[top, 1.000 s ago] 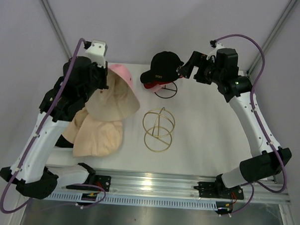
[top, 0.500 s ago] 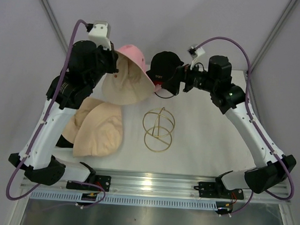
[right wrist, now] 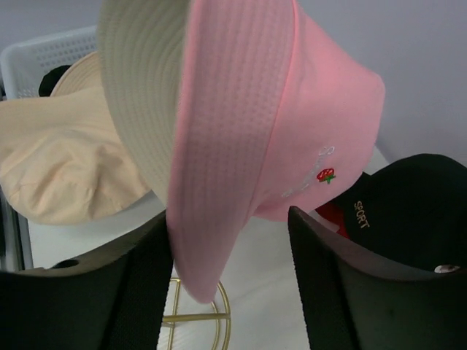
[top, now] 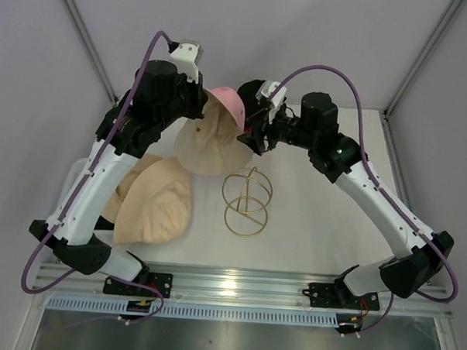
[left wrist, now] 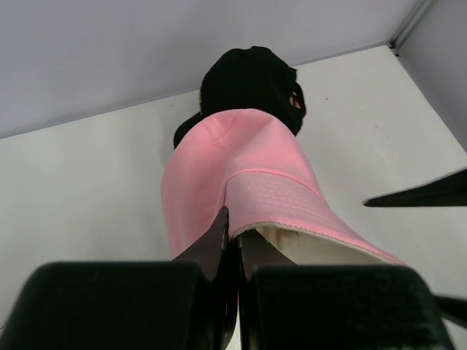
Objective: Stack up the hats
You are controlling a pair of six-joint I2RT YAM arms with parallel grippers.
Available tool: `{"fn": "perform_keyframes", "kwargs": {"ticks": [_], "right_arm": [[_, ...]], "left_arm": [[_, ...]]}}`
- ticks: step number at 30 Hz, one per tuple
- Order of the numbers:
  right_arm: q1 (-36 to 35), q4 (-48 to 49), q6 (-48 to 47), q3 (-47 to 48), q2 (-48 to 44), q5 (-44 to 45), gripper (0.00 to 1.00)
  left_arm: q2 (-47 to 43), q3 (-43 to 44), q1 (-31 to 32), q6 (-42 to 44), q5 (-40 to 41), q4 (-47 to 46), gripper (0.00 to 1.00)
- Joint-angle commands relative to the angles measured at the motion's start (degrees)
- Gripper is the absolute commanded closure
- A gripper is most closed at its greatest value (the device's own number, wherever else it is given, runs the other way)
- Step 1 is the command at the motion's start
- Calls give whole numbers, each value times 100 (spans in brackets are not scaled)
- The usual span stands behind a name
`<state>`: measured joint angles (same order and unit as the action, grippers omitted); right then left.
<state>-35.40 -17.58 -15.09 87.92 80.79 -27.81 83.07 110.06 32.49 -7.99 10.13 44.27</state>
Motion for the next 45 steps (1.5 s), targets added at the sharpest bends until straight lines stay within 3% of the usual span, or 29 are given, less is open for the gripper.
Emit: {"fn": "perform_keyframes", "kwargs": {"ticks": [1,5,6,9,13,17,20,25,30,33,40,45], "right_arm": [[-20,185,-416,243,243,425,38],[-29,352,-389,138,323,460,53],[-29,413,-389,86,323,539,65],[-20,475,-546,-90,227,1189,84],[59,668,-767,-625,60,1831,80],[296,1055,-539,-890,6,1516,80],[323,1204,-390,-917,94,1358,85],[332,1713,-240,-1093,243,1463,99],[323,2058,41,-444,893,858,100],[209,2118,59,-65,1227,926,100],[191,2118,24,-687,975,1418,100],[393,2558,287,-1883,315,1595,100]], "left_arm": [[-457,69,126,-54,-608,-235,99],[-721,-204,310,174,-784,-183,99],[-757,-317,415,244,-802,-156,99],[-1011,-703,635,517,-741,-251,99],[-1529,-1591,811,781,-583,-568,99],[-2118,-2486,882,1473,-609,-1121,99],[-2356,-2884,882,1914,-172,-1377,99],[-2304,-3034,943,2292,330,-1421,99],[-2093,-2938,935,2714,1156,-1781,99],[-2032,-3008,891,2934,1298,-2185,99],[-2241,-3411,802,2137,605,-1730,99],[-2848,-4264,1707,2187,227,-1939,99]]}}
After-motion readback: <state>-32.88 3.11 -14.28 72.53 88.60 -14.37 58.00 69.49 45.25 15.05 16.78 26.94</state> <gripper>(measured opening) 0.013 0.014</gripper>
